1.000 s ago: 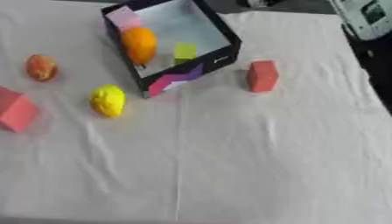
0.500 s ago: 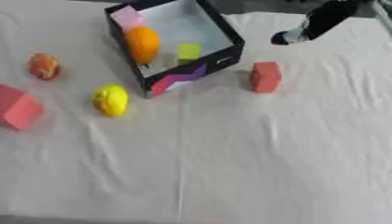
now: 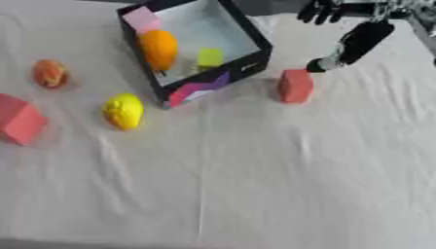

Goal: Pick up objects on the table and place them in the box.

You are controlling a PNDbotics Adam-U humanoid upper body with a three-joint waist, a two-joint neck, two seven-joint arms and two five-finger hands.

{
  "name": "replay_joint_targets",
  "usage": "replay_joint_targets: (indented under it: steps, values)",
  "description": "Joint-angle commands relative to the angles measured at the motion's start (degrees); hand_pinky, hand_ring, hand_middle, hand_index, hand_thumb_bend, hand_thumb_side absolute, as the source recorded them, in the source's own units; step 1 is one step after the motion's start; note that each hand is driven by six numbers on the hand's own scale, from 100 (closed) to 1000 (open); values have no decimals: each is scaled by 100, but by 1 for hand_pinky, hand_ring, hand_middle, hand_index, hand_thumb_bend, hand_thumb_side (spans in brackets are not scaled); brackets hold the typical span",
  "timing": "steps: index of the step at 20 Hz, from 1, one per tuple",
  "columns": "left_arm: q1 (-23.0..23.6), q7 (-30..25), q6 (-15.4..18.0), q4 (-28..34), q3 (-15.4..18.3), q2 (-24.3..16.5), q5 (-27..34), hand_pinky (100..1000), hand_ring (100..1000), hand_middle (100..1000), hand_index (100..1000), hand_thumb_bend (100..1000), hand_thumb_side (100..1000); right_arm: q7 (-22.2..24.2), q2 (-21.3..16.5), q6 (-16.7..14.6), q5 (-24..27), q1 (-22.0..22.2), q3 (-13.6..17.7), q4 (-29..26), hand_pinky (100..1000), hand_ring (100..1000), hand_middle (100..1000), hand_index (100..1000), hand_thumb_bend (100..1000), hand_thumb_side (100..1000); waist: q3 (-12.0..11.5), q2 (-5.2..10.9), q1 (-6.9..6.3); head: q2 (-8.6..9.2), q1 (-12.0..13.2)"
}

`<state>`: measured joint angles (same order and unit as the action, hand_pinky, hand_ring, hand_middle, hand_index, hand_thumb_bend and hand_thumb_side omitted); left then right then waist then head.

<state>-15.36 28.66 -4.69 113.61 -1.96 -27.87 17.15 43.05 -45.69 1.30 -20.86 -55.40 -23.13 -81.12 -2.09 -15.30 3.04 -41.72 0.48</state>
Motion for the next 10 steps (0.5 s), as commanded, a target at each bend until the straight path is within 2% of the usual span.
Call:
replay_joint_targets:
  steps: [1, 10]
  values:
    - [-77, -12, 6, 98, 44, -161, -27, 524, 794, 742, 748, 314, 791, 124, -143, -71, -30, -79, -18, 32, 875, 880, 864, 913, 525, 277, -3, 121, -7, 22, 13]
    - [-103, -45, 1, 98, 20, -154, -9, 524, 795, 742, 748, 313, 793, 296, 90, -290, -299, -116, -265, 292, 874, 882, 864, 912, 530, 282, -18, 102, -17, 33, 10]
